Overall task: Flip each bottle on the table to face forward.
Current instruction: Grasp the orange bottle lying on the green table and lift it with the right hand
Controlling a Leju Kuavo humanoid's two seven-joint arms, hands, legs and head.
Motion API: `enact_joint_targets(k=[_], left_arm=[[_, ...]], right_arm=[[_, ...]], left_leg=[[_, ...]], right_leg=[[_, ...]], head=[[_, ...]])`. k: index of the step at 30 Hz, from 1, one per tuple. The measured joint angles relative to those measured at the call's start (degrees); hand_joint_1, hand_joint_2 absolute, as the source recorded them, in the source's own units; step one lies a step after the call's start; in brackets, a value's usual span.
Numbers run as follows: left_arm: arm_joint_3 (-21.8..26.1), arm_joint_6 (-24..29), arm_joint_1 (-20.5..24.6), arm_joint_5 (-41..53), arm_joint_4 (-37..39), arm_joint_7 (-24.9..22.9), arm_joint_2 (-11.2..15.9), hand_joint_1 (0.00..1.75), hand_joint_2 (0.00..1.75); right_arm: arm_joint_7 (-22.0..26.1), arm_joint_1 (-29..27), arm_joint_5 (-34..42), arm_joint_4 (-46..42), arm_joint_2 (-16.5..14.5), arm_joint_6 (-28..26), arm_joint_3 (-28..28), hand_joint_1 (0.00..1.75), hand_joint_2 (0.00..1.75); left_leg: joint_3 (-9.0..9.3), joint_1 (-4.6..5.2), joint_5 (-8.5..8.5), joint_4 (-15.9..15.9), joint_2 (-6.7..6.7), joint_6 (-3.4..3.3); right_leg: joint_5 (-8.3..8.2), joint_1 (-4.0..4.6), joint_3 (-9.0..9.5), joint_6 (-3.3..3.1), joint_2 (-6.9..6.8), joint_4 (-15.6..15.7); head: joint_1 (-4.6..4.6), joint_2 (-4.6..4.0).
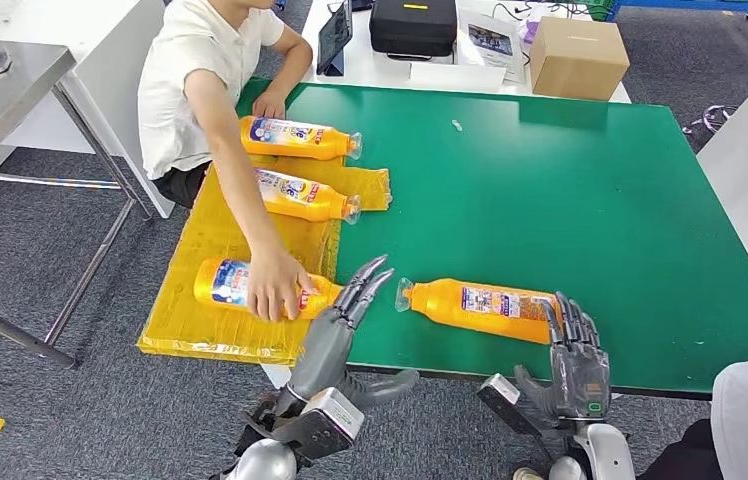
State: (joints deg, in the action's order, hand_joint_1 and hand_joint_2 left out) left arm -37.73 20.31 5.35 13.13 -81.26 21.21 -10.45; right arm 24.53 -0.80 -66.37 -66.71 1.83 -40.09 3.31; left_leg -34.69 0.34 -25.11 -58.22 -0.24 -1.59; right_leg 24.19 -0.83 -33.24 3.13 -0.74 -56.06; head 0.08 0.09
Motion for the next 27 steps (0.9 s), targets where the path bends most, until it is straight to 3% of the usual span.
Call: enact_joint_targets(k=[7, 17, 27], left_arm=[[-3.8, -0.7, 1.7, -2.6, 1.7, 0.6, -0.1, 0.00, 1.75], [-6.9, -1.4, 4.6, -5.0, 3.6, -1.3, -1.0, 0.00, 1.75], [-8.1, -1.3, 6.0, -6.4, 5.7, -1.6, -1.4, 0.00, 1.75]], right_arm=[[-1.4, 8.8, 0.9, 12.3, 2.4, 0.0, -1.2, 0.00, 1.75], [-0.5, 19.3, 1.1, 27.6, 2.1, -0.1, -4.8, 0.00, 1.75], [-2.2, 23.4, 0.4, 34.7, 1.3, 0.2, -8.5, 0.00, 1.75]], left_leg=[[0.08, -0.02, 0.06, 0.0, 0.04, -0.02], [0.13, -0.02, 0.06, 0.0, 0.07, -0.03], [0.42, -0.04, 0.03, 0.0, 0.14, -0.02]], right_leg=[[-0.02, 0.02, 0.04, 0.01, 0.02, 0.0], [-0.03, 0.02, 0.07, 0.01, 0.06, 0.0], [-0.03, 0.03, 0.28, 0.00, 0.13, 0.0]], head=[[0.01, 0.00], [0.01, 0.00], [0.01, 0.00]])
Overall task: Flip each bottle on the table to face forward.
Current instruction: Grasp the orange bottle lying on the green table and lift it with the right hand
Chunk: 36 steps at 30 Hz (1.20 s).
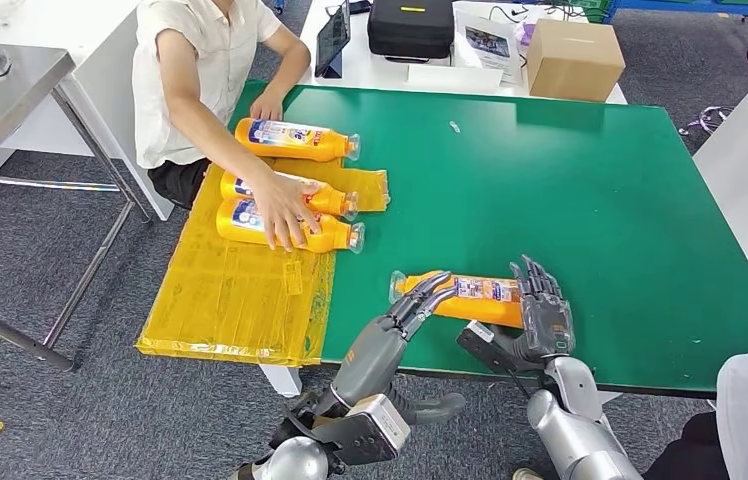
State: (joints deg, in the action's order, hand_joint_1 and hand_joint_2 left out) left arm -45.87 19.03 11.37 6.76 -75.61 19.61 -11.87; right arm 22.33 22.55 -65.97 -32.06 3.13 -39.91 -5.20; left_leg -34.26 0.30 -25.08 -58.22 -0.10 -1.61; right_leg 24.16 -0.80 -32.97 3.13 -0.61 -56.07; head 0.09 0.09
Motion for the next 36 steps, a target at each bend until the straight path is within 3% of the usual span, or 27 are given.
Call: enact_joint_targets(k=[5, 9, 15, 28, 32, 36], left_arm=[[0.0, 0.0, 0.1, -0.4, 0.6, -0.3, 0.0, 0.00, 1.75], [0.0, -0.2, 0.2, -0.6, 0.8, -0.5, 0.0, 0.00, 1.75], [-0.1, -0.5, 0.3, -0.9, 0.9, -0.9, 0.0, 0.00, 1.75], [0.0, -4.0, 0.4, -4.1, 0.9, -1.9, 0.0, 0.00, 1.75], [0.0, -4.5, 0.4, -4.9, 0.9, -1.7, 0.0, 0.00, 1.75], [0.8, -3.8, 0.1, -9.9, 0.9, 0.2, -0.1, 0.00, 1.75]], right_arm=[[-1.4, 1.0, 0.5, 1.6, 0.0, 2.1, -0.9, 0.00, 1.75], [-2.0, 1.3, 0.6, 2.4, 0.2, 4.4, -1.7, 1.75, 1.75], [-3.5, 1.7, 0.8, 3.2, 0.8, 6.7, -2.6, 1.75, 1.75], [-1.3, 1.9, 3.9, 3.3, 1.3, 6.9, -2.7, 1.75, 1.75], [1.6, 1.8, 6.7, 3.5, 1.3, 6.9, -2.7, 1.75, 1.75], [7.5, 1.2, 13.3, 3.0, 0.4, 7.0, -2.2, 1.73, 1.75]], left_leg=[[0.25, 0.00, -0.04, 0.0, 0.24, 0.02], [0.39, 0.00, -0.06, 0.0, 0.37, 0.02], [0.70, 0.00, -0.08, 0.0, 0.52, -0.01], [0.77, 0.00, -0.13, 0.0, 0.51, -0.10], [0.75, 0.00, -0.13, 0.0, 0.52, -0.10], [0.73, 0.00, -0.13, 0.0, 0.55, -0.10]], right_leg=[[-0.05, 0.00, 0.11, -0.08, 0.17, 0.0], [-0.12, 0.01, 0.17, -0.15, 0.31, 0.0], [-0.13, 0.01, 0.07, -0.14, 0.41, 0.1], [-0.11, 0.01, 0.58, -0.09, 0.40, 0.1], [-0.11, 0.01, 0.58, -0.09, 0.40, 0.1], [-0.12, 0.01, 0.58, -0.10, 0.43, 0.0]], head=[[0.01, 0.00], [0.02, 0.00], [0.02, 0.00], [0.01, 0.00], [0.01, 0.00], [0.01, 0.00]])
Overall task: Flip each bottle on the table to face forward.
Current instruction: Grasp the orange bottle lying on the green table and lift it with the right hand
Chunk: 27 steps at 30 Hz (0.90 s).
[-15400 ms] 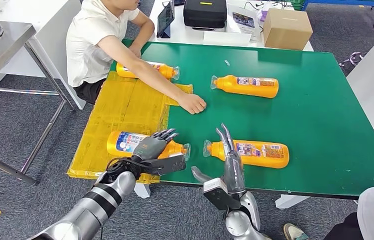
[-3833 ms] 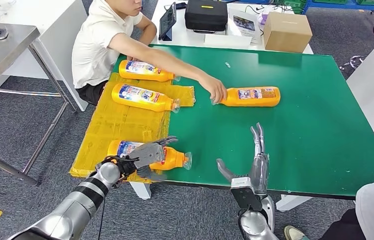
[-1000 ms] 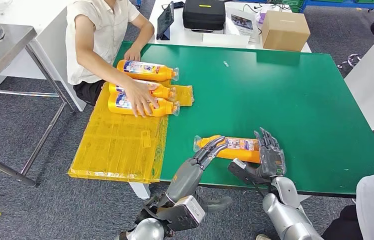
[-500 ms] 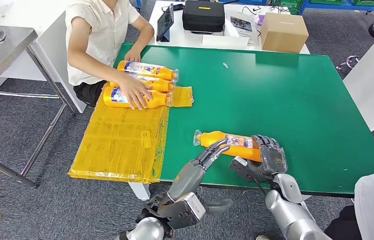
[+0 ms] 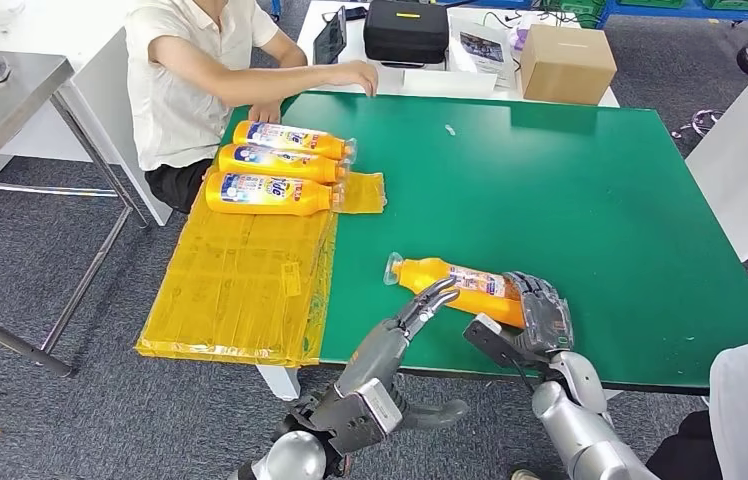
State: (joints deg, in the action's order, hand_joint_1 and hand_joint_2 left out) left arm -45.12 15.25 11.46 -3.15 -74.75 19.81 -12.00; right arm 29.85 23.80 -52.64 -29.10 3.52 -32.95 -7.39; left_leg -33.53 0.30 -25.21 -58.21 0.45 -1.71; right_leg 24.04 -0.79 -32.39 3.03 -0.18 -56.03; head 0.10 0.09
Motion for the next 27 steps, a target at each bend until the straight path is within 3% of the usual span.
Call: enact_joint_targets(k=[4, 6, 9, 14, 20, 24, 27], left_arm=[[3.0, 6.5, -1.6, -10.9, 0.1, 4.2, -0.4, 0.00, 1.75], [4.3, 9.6, -2.8, -12.8, 0.3, 7.4, -0.3, 0.00, 1.75], [5.5, 10.1, -5.0, -13.0, 0.2, 9.7, 0.5, 0.00, 1.75], [6.9, 8.3, -8.8, -14.3, -1.2, 8.0, 2.4, 0.00, 1.75], [7.9, 7.6, -10.0, -15.6, -2.4, 6.9, 3.2, 0.00, 1.75], [8.7, 5.5, -11.8, -22.1, -3.5, 4.3, 3.8, 0.00, 1.75], [9.4, 0.7, -12.3, -30.1, -4.0, 0.5, 4.2, 0.00, 1.75]], right_arm=[[3.7, -2.4, 10.5, -4.2, -2.2, 1.4, 0.9, 1.68, 1.75], [3.6, -4.3, 14.4, -7.8, -3.0, 2.3, 1.0, 1.58, 1.75], [3.1, -7.2, 17.9, -13.4, -3.7, 2.8, 1.0, 1.51, 1.75], [3.0, -12.0, 21.2, -21.5, -3.9, 2.4, 1.0, 1.52, 1.75], [3.0, -14.2, 22.1, -26.3, -4.0, 2.3, 1.0, 1.51, 1.75], [3.7, -15.6, 24.1, -29.7, -4.5, 2.0, 1.2, 1.54, 1.75], [4.3, -16.2, 25.4, -32.6, -5.4, 3.7, 0.6, 1.59, 1.75]], left_leg=[[-0.07, -0.04, 0.00, 0.0, 0.04, 0.01], [-0.17, -0.06, 0.02, 0.0, 0.00, 0.02], [-0.41, -0.08, 0.04, 0.0, -0.07, 0.04], [-0.88, -0.04, 0.05, 0.0, -0.20, 0.03], [-1.02, 0.00, 0.05, 0.0, -0.31, 0.02], [-1.05, -0.01, 0.04, 0.0, -0.31, 0.02], [-1.07, -0.04, 0.04, 0.0, -0.30, 0.02]], right_leg=[[0.00, 0.04, -0.09, -0.01, 0.05, 0.0], [0.00, 0.07, -0.16, -0.01, 0.03, 0.0], [0.01, 0.08, -0.33, -0.01, -0.02, 0.0], [0.01, 0.03, -0.71, -0.01, -0.06, -0.1], [0.01, -0.01, -0.82, 0.00, -0.11, -0.1], [0.02, 0.00, -0.88, 0.00, -0.11, -0.1], [0.02, 0.03, -0.91, 0.00, -0.10, -0.1]], head=[[-0.01, 0.00], [-0.01, 0.00], [-0.02, 0.00], [-0.02, 0.00], [0.00, 0.00], [-0.01, 0.00], [-0.01, 0.00]])
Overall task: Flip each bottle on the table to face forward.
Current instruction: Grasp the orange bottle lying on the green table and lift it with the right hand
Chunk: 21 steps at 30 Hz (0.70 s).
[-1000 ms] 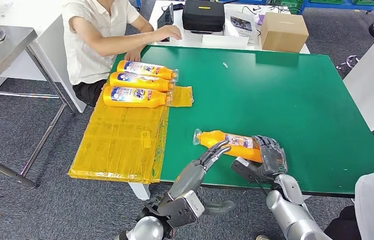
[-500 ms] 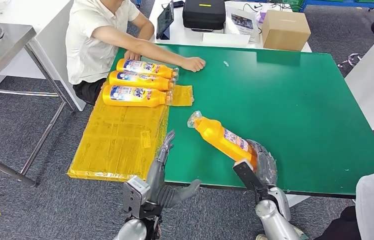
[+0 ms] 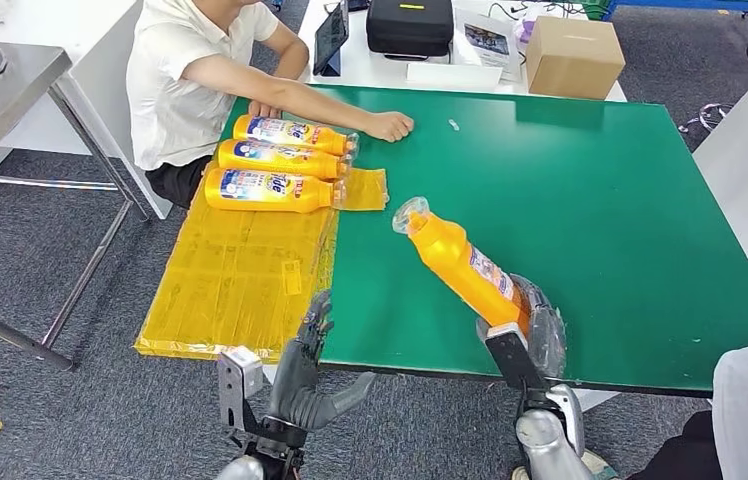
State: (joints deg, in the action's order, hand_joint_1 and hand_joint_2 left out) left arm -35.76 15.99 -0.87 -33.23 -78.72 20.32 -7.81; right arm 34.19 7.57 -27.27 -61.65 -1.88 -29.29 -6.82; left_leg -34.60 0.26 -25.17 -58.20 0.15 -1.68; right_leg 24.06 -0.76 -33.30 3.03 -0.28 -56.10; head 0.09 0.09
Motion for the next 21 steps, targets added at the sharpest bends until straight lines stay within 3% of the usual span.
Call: enact_joint_targets(k=[4, 9, 15, 21], left_arm=[[0.8, -4.6, 0.4, -7.2, 0.4, -2.5, 0.2, 0.00, 1.75], [1.3, -5.7, 0.9, -9.2, 1.2, -3.0, -0.4, 0.00, 1.75], [1.4, -6.1, 1.1, -9.8, 1.4, -3.3, -0.5, 0.00, 1.75], [2.7, -7.1, 2.9, -12.2, 2.5, -3.8, -1.6, 0.00, 1.75]], right_arm=[[2.2, -0.2, 2.3, -2.1, -2.0, 2.9, -3.5, 1.60, 1.75], [3.2, -0.7, 3.6, -3.9, -4.1, 4.5, -8.3, 1.64, 1.75], [3.4, -0.8, 3.8, -4.3, -4.4, 5.3, -9.5, 1.67, 1.75], [4.9, -1.6, 6.5, -6.0, -5.6, 7.5, -17.6, 1.67, 1.75]], left_leg=[[0.02, -0.03, 0.02, 0.0, 0.03, 0.03], [0.00, -0.04, 0.05, 0.0, 0.01, 0.07], [-0.01, -0.03, 0.05, 0.0, -0.01, 0.07], [-0.02, -0.01, 0.05, 0.0, -0.01, 0.07]], right_leg=[[0.01, 0.02, -0.04, -0.01, 0.01, 0.0], [0.01, 0.02, -0.04, -0.02, 0.00, 0.0], [0.01, 0.01, -0.04, -0.02, -0.01, 0.0], [0.01, -0.01, -0.05, -0.02, -0.01, 0.0]], head=[[0.00, 0.00], [-0.01, 0.00], [0.01, 0.00], [0.01, 0.00]])
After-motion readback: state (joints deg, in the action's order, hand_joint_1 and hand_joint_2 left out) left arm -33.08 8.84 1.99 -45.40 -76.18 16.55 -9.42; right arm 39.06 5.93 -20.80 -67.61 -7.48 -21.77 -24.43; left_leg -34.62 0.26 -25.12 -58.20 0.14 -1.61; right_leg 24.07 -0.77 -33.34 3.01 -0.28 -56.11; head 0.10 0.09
